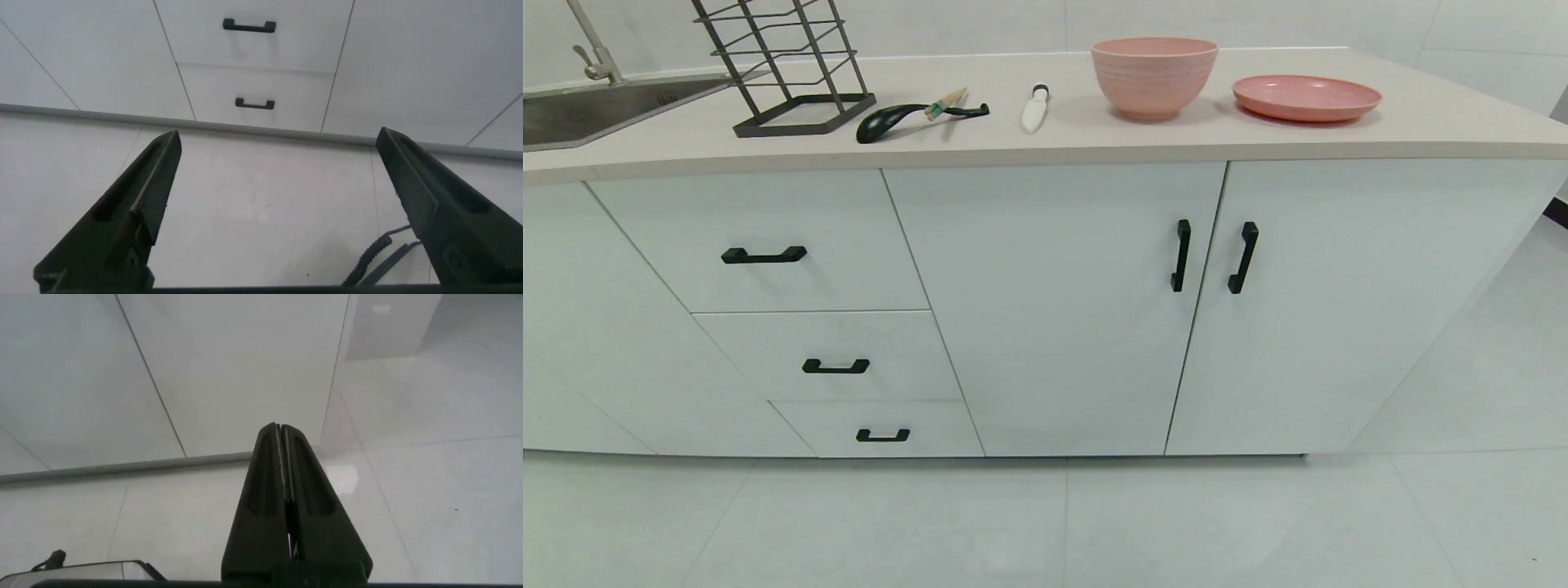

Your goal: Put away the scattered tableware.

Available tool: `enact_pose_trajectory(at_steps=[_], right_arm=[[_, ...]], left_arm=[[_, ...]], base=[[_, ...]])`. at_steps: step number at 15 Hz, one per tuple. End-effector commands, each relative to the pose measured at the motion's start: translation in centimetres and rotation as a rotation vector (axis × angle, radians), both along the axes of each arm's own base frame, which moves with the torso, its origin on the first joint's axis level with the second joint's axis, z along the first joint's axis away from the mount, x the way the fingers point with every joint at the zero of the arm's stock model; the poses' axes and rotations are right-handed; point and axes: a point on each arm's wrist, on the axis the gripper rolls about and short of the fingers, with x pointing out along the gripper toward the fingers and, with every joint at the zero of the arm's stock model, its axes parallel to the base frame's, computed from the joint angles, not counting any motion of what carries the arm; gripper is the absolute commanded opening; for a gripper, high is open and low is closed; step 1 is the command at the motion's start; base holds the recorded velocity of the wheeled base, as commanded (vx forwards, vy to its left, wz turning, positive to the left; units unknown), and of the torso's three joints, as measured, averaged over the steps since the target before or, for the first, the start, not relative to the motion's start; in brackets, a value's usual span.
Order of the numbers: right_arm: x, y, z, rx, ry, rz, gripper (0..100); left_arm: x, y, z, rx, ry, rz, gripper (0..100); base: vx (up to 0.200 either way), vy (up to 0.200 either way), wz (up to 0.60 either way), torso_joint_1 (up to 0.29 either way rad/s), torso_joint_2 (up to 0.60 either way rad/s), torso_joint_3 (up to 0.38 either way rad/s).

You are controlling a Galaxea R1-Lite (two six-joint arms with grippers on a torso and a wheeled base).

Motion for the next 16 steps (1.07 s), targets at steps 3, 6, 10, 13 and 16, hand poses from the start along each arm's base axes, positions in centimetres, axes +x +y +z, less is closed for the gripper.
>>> enact_pose_trajectory(at_steps=[3,6,10,13,16], right_arm=[[-0.3,0.0,2.4,-0.043,-0.231,-0.019,0],[-0.6,0.2,3.7,-0.099,-0.223,0.066,0],[0.3,0.5,7.3,-0.091,-0.031,0.251,0],[3.8,0.8,8.3,-0.060,0.147,0.386,0],[7.6,1.2,7.8,-0.046,0.235,0.487,0]], left_arm=[[0.0,0.0,0.0,0.000,0.003,-0.001,100],[0.0,0.0,0.0,0.002,0.003,-0.008,100],[0.0,0.0,0.0,0.001,0.003,-0.006,100],[0.0,0.0,0.0,0.001,0.003,-0.006,100],[0.0,0.0,0.0,-0.001,0.003,-0.006,100]], base=[[0.000,0.000,0.00,0.000,0.00,0.000],[0.000,0.000,0.00,0.000,0.00,0.000],[0.000,0.000,0.00,0.000,0.00,0.000],[0.000,0.000,0.00,0.000,0.00,0.000],[0.000,0.000,0.00,0.000,0.00,0.000]])
